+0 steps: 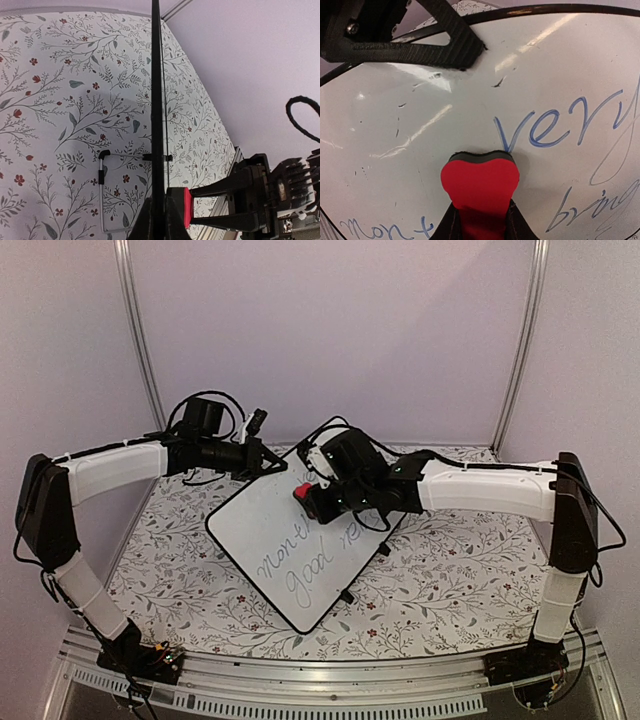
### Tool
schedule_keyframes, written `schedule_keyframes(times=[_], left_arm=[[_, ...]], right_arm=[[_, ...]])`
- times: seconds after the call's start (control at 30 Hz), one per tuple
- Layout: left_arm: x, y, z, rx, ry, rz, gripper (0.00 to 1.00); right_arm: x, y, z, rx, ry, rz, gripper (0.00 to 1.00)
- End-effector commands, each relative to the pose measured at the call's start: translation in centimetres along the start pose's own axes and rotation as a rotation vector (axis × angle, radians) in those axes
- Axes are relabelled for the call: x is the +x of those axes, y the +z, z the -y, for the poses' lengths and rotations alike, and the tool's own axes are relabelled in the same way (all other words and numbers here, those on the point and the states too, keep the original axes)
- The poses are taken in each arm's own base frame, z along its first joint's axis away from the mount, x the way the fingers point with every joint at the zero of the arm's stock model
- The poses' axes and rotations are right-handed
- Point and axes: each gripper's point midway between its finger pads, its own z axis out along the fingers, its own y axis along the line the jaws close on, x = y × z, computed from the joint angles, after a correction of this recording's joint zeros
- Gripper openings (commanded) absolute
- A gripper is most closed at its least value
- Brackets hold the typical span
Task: Erase the whiteboard
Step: Erase the whiteboard at the center of the board.
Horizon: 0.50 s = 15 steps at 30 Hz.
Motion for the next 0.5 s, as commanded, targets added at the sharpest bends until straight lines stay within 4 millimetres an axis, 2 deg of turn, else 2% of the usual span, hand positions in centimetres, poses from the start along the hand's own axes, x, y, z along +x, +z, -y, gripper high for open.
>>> schedule_keyframes(times=[0.0, 0.13, 0.2, 0.27, 0.37, 0.47], left_arm=[[2.6, 1.2, -0.2, 0.014, 0.013, -0.077, 0.0], [2.5, 1.1, -0.1, 0.016, 0.014, -0.076, 0.0], [2.5, 1.1, -0.2, 0.014, 0.015, -0.075, 0.0], [2.4, 1.1, -0.1, 0.017, 0.018, -0.074, 0.0], [2.4, 1.0, 0.0, 0.015, 0.019, -0.073, 0.0], [2.4, 0.9, 0.2, 0.02, 0.022, -0.072, 0.0]], right_arm=[[-2.6, 0.4, 0.5, 0.022, -0.021, 0.029, 0.04], [-3.6, 1.1, 0.6, 0.016, -0.022, 0.031, 0.04], [-2.9, 1.6, 0.7, 0.02, -0.028, 0.009, 0.03], [-1.9, 2.0, 0.9, 0.026, -0.031, -0.013, 0.03], [0.9, 2.3, 1.2, 0.024, -0.018, -0.067, 0.03], [3.3, 1.7, 1.6, 0.023, -0.002, -0.098, 0.03]])
